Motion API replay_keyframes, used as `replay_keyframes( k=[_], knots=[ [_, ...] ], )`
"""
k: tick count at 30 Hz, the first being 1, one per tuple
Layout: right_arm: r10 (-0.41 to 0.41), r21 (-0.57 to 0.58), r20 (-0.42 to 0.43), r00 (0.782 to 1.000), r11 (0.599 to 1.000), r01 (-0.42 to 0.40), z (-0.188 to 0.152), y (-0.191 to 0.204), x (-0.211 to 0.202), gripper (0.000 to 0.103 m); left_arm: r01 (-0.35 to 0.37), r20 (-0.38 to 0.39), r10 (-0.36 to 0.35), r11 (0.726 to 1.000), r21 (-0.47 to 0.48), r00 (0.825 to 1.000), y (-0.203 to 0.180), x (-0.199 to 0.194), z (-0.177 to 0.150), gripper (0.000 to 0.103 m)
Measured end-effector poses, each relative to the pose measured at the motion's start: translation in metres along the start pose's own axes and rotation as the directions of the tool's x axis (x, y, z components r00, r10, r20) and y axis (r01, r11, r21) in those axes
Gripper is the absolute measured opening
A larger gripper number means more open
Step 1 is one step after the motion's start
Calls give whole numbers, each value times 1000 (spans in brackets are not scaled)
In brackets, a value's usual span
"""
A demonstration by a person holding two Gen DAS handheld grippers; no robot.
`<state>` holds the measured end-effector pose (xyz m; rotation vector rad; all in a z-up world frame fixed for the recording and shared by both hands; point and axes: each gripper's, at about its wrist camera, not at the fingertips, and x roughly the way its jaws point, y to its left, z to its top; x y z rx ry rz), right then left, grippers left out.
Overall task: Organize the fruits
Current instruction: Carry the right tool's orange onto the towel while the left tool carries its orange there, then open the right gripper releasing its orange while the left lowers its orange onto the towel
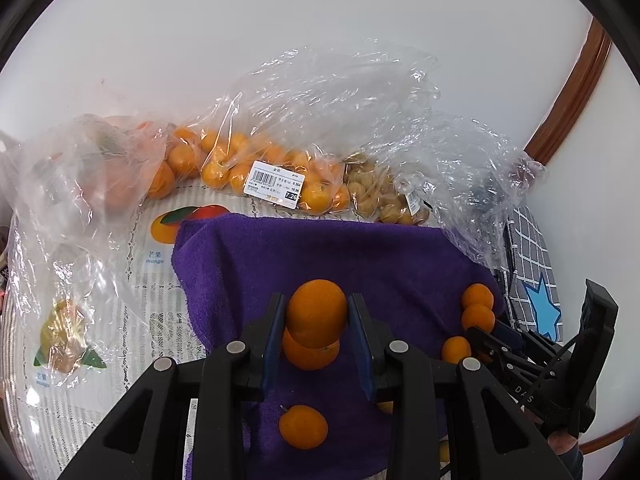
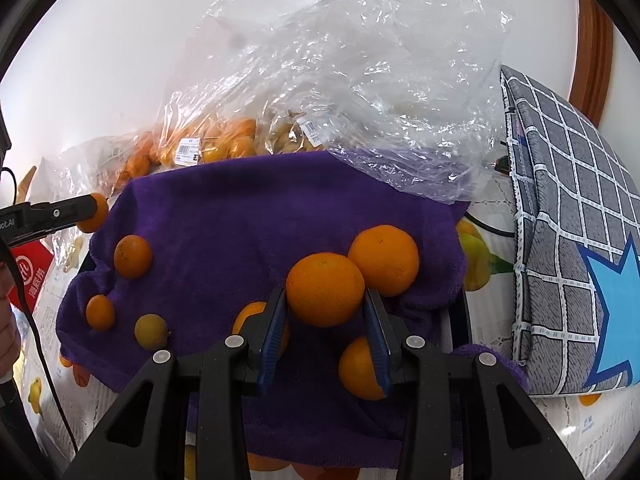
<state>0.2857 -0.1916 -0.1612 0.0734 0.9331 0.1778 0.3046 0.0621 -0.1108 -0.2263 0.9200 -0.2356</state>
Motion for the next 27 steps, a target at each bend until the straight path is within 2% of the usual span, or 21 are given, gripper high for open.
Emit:
replay_keyframes(
  k=[16,27],
  knots=[
    [-13,-32,-13,1000,999,12,-5,-1,-10,40,7,-18,-6,1000,31,1000,-8,2,-3,30],
    [-31,-16,9,999,999,31,-12,-7,-29,48,16,-46,-14,998,55,999,-17,10,-7,30]
  ],
)
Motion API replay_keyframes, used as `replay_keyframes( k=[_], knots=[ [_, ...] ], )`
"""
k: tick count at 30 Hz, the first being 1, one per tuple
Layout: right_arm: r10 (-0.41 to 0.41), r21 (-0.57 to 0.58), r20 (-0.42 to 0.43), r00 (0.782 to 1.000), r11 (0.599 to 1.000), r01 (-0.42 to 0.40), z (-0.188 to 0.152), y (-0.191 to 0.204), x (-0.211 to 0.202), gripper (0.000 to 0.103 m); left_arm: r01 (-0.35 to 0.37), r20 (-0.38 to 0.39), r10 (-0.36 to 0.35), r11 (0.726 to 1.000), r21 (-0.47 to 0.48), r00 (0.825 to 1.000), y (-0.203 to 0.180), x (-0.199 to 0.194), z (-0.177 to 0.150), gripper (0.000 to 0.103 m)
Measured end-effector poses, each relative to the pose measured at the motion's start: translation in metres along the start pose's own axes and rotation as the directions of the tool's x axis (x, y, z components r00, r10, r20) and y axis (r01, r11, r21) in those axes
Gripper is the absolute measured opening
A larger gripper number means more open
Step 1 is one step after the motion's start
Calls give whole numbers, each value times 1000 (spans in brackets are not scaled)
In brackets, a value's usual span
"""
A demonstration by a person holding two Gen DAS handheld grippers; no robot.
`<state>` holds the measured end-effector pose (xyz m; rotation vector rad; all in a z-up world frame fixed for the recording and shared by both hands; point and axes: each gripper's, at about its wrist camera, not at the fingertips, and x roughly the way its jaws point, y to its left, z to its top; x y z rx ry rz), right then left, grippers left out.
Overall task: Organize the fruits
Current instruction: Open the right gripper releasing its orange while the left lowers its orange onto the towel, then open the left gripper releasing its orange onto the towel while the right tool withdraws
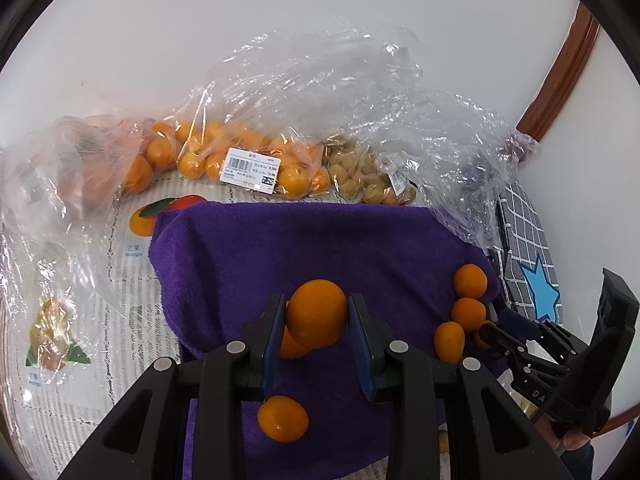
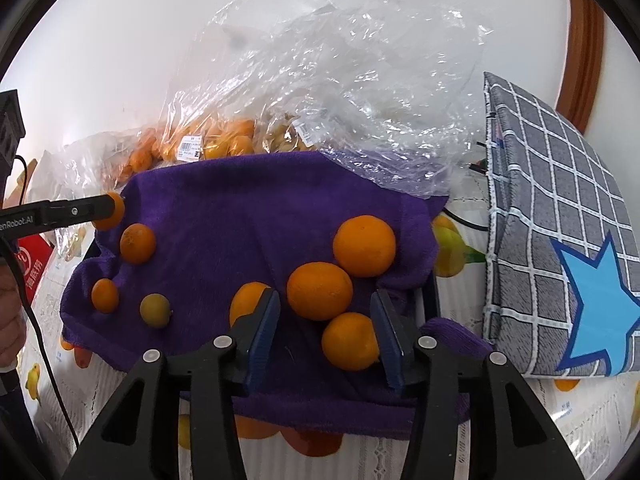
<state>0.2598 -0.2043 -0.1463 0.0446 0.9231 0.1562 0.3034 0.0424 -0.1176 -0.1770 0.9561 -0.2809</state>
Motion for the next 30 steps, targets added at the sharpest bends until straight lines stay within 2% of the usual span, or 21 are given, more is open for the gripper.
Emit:
replay_keyframes(
  k=[4,8,14,30],
  knots=[
    [-4,9,2,1000,1000,4,-4,-3,-5,48,1,-14,-1,1000,13,1000,-5,5,-2,30],
    [6,12,16,1000,1000,-6,-7,-6,-10,54,4,-27,-3,1000,30,1000,-11,9,-5,30],
    [-1,30,23,1000,1000,0,-10,-12,-15,54,24,-61,-21,998,51,998,-21,18,-9,30],
    [-2,61,20,1000,998,1,-14,-20,-12,54,-9,-139,26,993,120,990,-37,43,-23,30]
  ],
)
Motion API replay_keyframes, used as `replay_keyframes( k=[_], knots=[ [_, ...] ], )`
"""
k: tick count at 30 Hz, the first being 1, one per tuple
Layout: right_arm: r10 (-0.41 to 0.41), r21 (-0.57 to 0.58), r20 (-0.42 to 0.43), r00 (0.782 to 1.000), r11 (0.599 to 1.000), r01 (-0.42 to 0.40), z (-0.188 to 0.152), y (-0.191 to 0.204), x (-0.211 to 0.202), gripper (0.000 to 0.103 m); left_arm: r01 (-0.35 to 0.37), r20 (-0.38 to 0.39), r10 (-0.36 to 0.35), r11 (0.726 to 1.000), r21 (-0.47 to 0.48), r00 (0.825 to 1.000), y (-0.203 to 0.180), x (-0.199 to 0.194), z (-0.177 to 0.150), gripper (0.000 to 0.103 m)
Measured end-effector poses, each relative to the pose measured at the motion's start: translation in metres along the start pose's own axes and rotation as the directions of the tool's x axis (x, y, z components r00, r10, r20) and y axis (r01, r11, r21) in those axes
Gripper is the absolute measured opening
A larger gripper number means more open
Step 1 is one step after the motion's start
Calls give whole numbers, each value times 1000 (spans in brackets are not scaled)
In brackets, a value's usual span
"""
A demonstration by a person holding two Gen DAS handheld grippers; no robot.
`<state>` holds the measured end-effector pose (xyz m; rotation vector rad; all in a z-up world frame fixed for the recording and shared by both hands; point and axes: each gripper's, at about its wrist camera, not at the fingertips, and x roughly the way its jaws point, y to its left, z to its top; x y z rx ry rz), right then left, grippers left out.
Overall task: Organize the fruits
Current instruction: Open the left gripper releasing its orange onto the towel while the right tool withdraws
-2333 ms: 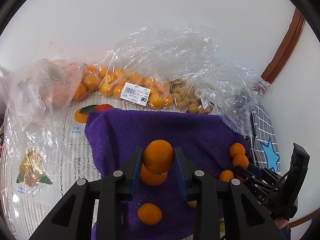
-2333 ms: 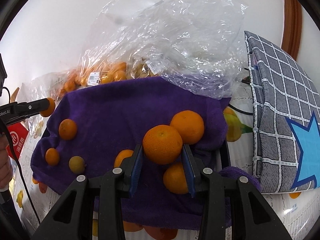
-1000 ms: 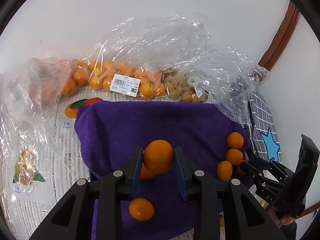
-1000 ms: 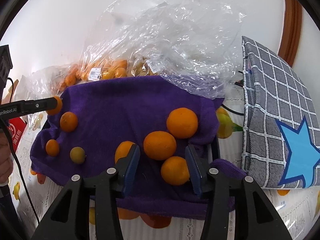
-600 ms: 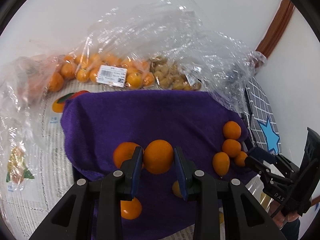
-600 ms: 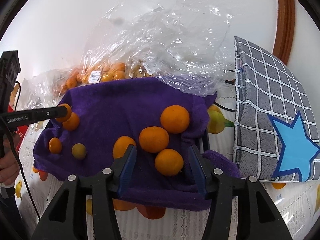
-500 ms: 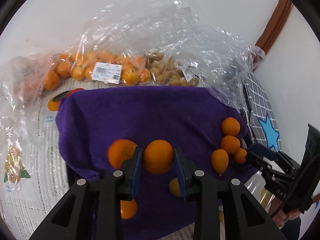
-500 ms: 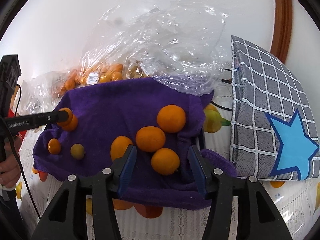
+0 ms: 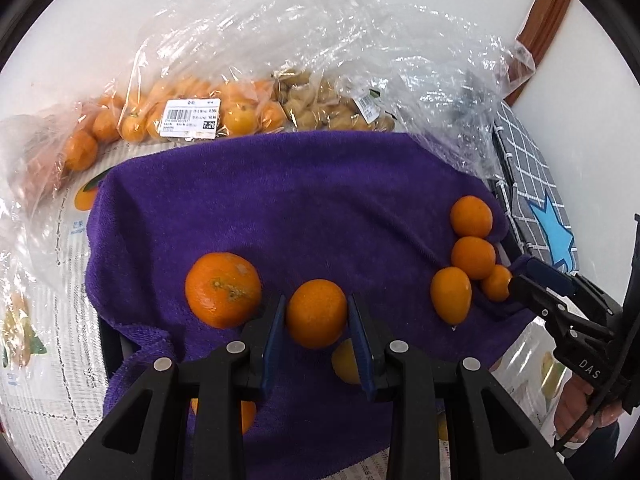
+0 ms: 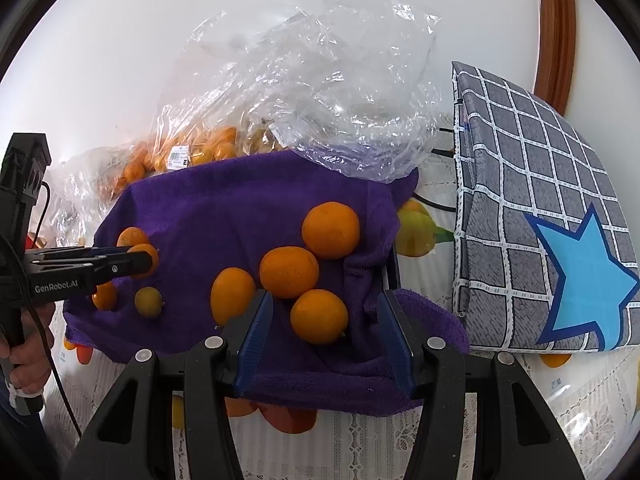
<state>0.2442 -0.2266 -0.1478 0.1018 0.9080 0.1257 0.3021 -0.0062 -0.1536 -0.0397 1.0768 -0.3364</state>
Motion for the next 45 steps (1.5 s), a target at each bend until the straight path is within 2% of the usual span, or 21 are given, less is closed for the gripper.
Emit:
replay_keyframes(
  k=[22,28,31,34,40,45],
  knots=[
    [3,5,-18,1000,1000,-3,-6,-2,0,54,-32,-24,33,999,33,999,-3,13,-3,31],
    [-14,-12,-15,1000,1000,14,-10,2,-8,54,-57,-24,58,997,51,998,-5,13,-2,36],
    [-17,-15,-12,1000,1000,17,-12,3,-13,54,-51,10,51,997,53,999,-8,3,-2,49],
    [-21,-15,-5,1000,1000,21,-14,3,-21,54,-43,36,41,997,60,999,-11,-8,-1,53],
    [-53,-35,17,998,998,54,-22,7,-44,58,-41,82,37,998,49,996,-9,-32,4,56],
    [-33,-46,41,999,998,35,-31,15,-63,59,-27,141,28,1000,-10,990,5,-63,1,59]
  ],
)
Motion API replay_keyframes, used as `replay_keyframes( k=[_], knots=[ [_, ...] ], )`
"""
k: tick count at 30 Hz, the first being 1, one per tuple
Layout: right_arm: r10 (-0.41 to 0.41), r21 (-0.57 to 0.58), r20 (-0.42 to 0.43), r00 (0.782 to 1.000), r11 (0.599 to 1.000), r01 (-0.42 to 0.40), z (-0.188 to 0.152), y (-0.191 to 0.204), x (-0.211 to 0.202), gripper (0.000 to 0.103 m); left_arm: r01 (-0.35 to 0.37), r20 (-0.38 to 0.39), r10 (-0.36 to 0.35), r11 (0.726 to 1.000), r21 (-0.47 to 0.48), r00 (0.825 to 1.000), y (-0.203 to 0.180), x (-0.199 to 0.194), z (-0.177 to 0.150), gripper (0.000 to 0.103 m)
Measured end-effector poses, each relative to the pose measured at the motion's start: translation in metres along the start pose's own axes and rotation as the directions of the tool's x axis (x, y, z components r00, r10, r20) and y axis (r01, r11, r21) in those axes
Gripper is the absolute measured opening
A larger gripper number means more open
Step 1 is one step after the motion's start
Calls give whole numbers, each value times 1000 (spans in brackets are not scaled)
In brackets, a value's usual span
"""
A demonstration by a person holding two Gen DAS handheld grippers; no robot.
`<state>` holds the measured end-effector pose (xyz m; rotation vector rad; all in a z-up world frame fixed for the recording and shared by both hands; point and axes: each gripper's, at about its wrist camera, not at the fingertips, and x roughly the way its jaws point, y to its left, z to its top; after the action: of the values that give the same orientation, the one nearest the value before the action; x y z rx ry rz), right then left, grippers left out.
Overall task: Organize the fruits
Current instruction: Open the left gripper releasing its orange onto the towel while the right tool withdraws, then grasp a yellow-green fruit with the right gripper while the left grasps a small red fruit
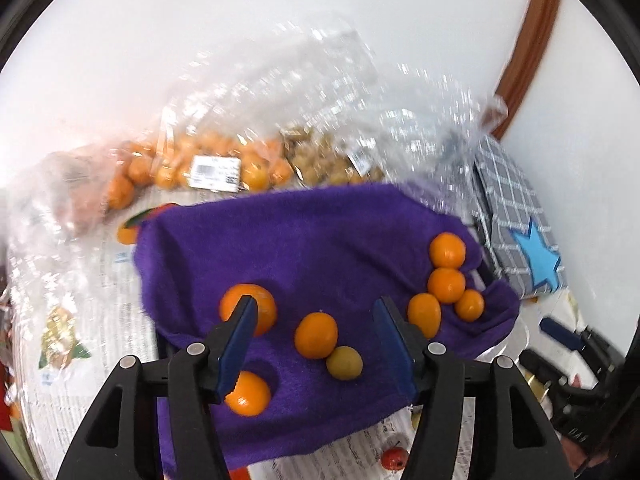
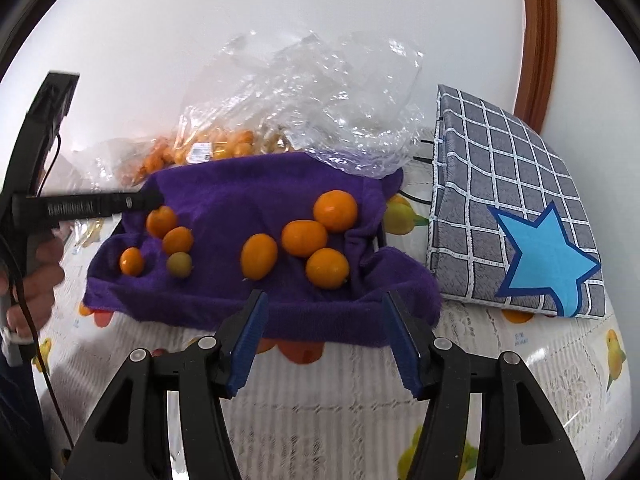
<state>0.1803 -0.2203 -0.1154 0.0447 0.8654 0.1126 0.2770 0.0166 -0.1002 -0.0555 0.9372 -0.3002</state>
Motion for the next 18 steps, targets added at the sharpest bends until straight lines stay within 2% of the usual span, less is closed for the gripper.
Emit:
replay_keyframes(
  k=[5,9,12,16,18],
  knots=[
    [73,-1,-14,997,997,-73,-13,12,-2,58,-17,29,19,998,-61,999,18,-30,-23,60],
    [147,-53,-49,988,987,-150,-25,37,8,43,-50,48,55,994,-97,997,28,-47,-51,60],
    [172,-101,-65,983,979,-178,-33,57,19,40,-70,49,76,989,-127,996,37,-57,-74,60],
    [217,-101,-91,972,969,-226,-38,68,33,36,-94,44,102,981,-172,994,49,-68,-102,59],
    [215,-109,-93,972,968,-224,-37,71,38,32,-101,39,111,976,-193,993,53,-71,-112,58]
  ],
)
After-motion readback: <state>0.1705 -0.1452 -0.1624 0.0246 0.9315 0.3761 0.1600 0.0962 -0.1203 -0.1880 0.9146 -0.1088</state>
